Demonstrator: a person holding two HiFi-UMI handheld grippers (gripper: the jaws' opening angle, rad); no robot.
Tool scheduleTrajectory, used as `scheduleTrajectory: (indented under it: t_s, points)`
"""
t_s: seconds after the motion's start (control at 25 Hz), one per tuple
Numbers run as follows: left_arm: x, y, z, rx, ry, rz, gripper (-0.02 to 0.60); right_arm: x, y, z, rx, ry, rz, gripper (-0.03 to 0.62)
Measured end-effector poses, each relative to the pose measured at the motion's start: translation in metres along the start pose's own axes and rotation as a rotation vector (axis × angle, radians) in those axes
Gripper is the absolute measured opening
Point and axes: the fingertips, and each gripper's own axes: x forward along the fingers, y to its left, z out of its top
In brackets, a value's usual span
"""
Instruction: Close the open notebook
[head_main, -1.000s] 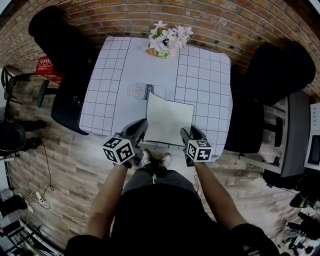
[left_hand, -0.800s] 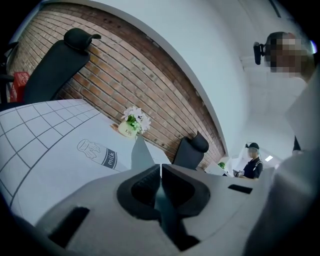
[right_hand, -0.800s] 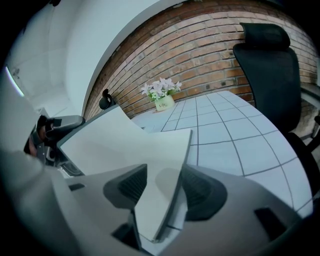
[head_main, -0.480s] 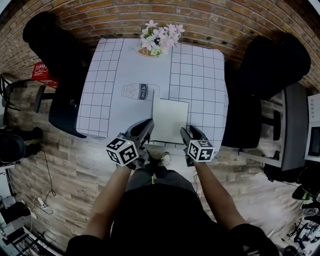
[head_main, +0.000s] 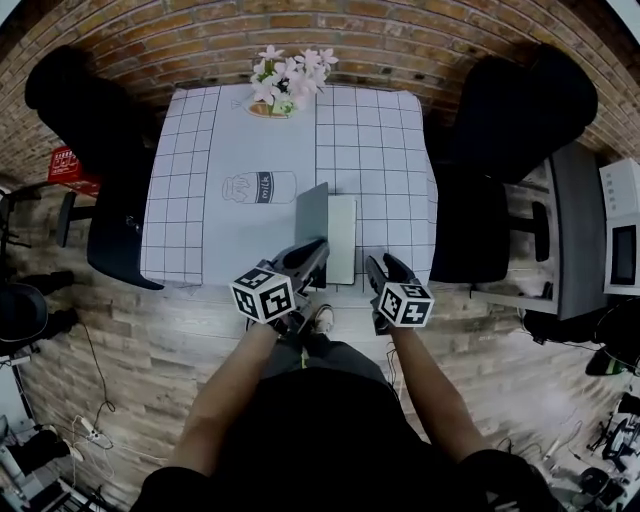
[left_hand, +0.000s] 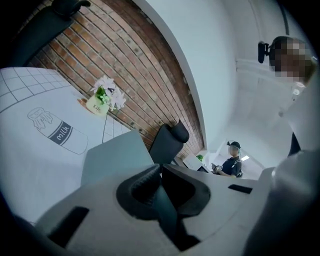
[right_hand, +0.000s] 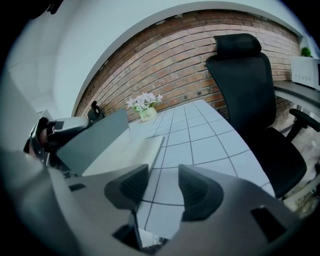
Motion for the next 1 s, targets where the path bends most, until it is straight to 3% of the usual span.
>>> scheduleTrajectory:
  t_s: [0.2, 0.4, 0.68, 1.0]
  points:
    - [0.027, -0.002, -0.021, -0.011, 0.076, -0.012, 0.032, -0.012, -0.005, -0.004, 0.014, -0.008, -0.019, 0.198]
    - [0.036, 0.012, -0.035, -0.011, 0.118, 0.040, 0.032, -0.022, -0.007, -0.009, 0.026, -0.016, -0.036, 0.196]
    - [0.036, 0.035, -0.061, 0.102, 0.254, 0.130, 0.036, -0.030, -0.003, -0.020, 0.037, -0.008, -0.046, 0.196]
    - [0.041, 0.036, -0.068, 0.127, 0.288, 0.124, 0.066, -0.033, 0.006, -0.023, 0.014, 0.000, -0.043, 0.195]
